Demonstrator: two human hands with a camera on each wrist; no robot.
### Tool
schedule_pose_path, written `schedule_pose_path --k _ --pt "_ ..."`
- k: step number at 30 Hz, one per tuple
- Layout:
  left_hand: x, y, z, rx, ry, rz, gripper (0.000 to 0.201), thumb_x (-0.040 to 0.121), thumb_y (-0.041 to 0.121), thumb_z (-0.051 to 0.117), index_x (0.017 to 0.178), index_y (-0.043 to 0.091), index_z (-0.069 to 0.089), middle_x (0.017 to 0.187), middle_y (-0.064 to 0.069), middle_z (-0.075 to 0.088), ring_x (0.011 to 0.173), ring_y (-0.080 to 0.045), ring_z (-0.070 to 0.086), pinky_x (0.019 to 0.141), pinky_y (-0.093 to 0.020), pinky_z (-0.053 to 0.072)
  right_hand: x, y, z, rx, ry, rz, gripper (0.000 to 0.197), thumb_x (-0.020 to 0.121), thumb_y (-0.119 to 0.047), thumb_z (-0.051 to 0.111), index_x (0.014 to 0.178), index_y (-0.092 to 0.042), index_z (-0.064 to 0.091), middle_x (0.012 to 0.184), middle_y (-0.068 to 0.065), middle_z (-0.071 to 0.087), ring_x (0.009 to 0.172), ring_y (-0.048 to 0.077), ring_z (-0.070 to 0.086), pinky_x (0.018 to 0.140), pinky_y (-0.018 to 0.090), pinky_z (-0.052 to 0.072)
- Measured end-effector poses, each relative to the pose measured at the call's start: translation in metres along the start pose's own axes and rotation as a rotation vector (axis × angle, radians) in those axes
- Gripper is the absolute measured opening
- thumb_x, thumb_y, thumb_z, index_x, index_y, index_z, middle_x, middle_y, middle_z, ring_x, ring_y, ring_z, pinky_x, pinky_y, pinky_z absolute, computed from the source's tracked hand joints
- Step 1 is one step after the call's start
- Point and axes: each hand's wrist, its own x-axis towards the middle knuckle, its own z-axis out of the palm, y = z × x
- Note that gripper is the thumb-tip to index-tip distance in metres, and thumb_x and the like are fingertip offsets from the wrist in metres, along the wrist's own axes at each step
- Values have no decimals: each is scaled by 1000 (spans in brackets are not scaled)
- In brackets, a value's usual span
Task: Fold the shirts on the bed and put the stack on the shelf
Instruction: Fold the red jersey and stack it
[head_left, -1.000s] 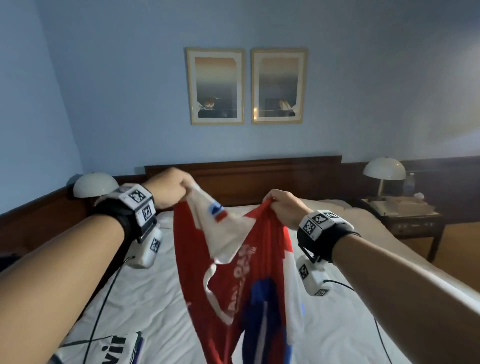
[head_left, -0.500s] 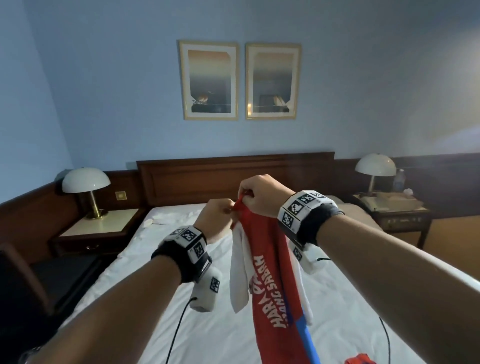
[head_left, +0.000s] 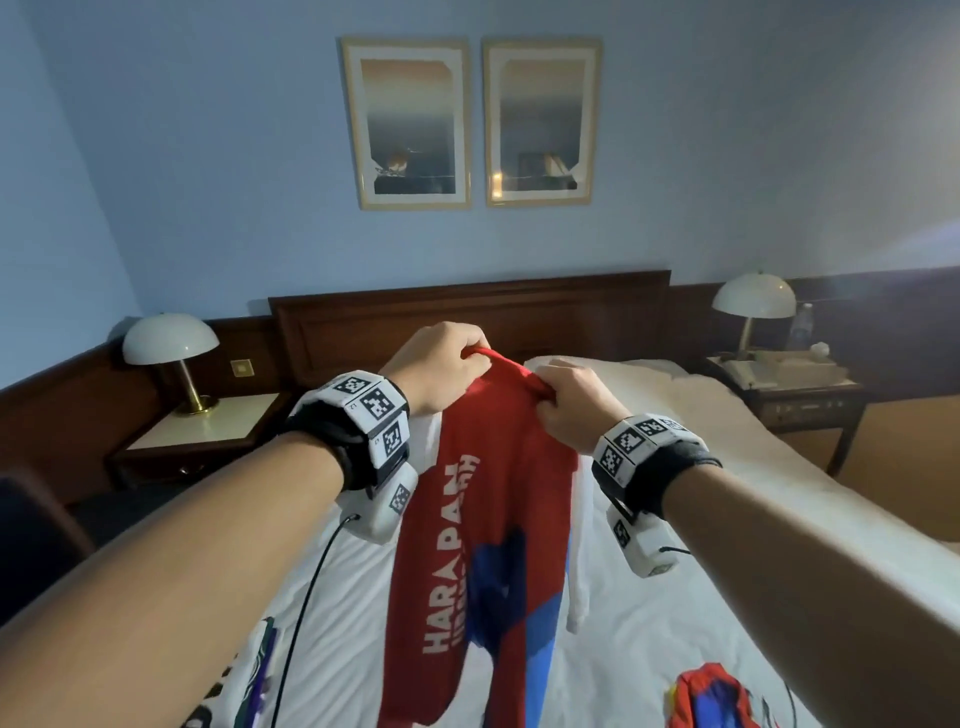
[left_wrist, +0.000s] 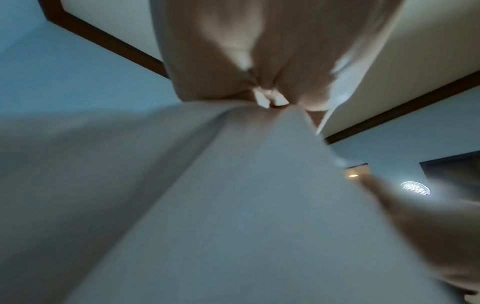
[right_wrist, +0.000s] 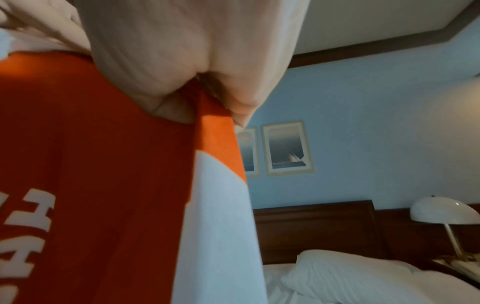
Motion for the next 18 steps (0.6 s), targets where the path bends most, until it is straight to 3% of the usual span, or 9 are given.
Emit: schedule_pose_path --k 2,5,7,10,14,18 --pt "-2 2 -9 30 34 -6 17 94 24 58 81 20 68 65 5 62 59 -11 55 63 -31 42 -4 9 4 -14 -6 24 36 77 0 54 60 -29 39 71 -8 42 65 13 41 57 16 30" --pt "-3 -1 -22 118 59 -52 23 90 38 55 78 21 64 68 5 61 72 -21 59 70 -35 44 -11 29 12 -43 -21 84 22 76 0 58 68 -18 48 74 -7 41 69 19 44 58 18 31" --pt "-5 -7 -33 150 82 -100 25 84 44 48 74 24 59 72 4 63 80 -28 61 76 -39 48 -16 45 14 -98 -70 154 12 81 -4 59 82 -16 56 83 -5 42 77 22 47 67 25 36" --pt "-11 -14 -47 129 142 -171 24 83 44 49 72 24 56 68 4 61 78 -29 61 77 -41 48 -26 71 10 -231 -113 237 17 87 -9 56 102 -13 58 98 2 43 92 27 52 74 28 40" --pt "-20 -17 -50 252 183 -228 26 92 36 58 71 19 57 68 1 62 80 -34 60 76 -41 50 -36 92 -5 -127 -9 231 18 82 4 53 92 -9 59 96 4 49 76 27 52 60 28 40" --pt "-31 -8 -41 428 137 -264 29 90 43 60 75 19 56 70 -2 63 80 -35 60 74 -41 51 -36 106 -22 -143 -43 170 14 83 2 53 89 -10 57 83 5 52 73 32 53 61 30 38"
